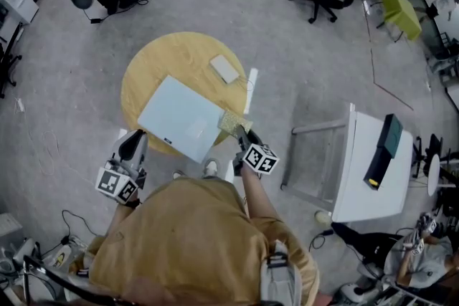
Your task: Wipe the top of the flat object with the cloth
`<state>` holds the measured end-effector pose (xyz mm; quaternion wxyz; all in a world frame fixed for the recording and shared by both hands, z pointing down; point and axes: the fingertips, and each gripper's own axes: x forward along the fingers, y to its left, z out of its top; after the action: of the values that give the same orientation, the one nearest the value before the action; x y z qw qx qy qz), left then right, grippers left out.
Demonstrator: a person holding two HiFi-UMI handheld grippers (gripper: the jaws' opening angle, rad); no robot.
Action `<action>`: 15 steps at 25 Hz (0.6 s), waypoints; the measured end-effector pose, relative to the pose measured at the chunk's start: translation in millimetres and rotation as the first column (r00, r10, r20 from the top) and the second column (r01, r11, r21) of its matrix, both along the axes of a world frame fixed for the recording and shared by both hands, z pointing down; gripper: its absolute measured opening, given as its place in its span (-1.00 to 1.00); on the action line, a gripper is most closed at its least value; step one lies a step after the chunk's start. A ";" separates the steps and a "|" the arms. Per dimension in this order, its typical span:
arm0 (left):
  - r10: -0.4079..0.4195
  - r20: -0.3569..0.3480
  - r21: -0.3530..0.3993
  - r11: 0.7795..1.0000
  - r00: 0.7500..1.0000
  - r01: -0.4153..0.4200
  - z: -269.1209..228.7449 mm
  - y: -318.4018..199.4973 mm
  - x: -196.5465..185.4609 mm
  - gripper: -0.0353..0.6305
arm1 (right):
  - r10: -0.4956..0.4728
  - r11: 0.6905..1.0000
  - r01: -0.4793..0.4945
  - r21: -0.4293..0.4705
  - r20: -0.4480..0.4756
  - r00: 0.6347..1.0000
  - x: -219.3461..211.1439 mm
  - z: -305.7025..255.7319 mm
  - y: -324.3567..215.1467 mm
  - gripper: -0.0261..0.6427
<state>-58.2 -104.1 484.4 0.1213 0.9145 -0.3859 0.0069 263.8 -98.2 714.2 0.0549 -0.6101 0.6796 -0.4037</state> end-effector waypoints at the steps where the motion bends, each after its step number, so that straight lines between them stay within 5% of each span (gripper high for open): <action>1: 0.001 0.000 0.000 1.000 1.000 -0.001 -0.2 0.5 0.5 -0.76 | 0.003 1.000 -0.003 0.010 0.003 1.000 1.7 -3.6 1.0 -0.74; 9: 0.002 -0.002 0.007 1.000 1.000 -0.002 -3.6 3.6 4.4 -0.76 | -0.015 0.990 0.022 0.139 -0.046 0.999 -4.8 -66.9 -3.7 -0.74; 15: -0.013 0.013 0.041 0.999 1.000 0.013 -8.1 5.9 2.6 -0.76 | -0.108 0.938 0.127 0.323 -0.075 0.991 -45.7 -140.3 -22.2 -0.74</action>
<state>-55.6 -98.2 476.3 0.1001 0.9142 -0.3928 0.0043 218.1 -120.4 573.8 0.1121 -0.5619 0.7736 -0.2705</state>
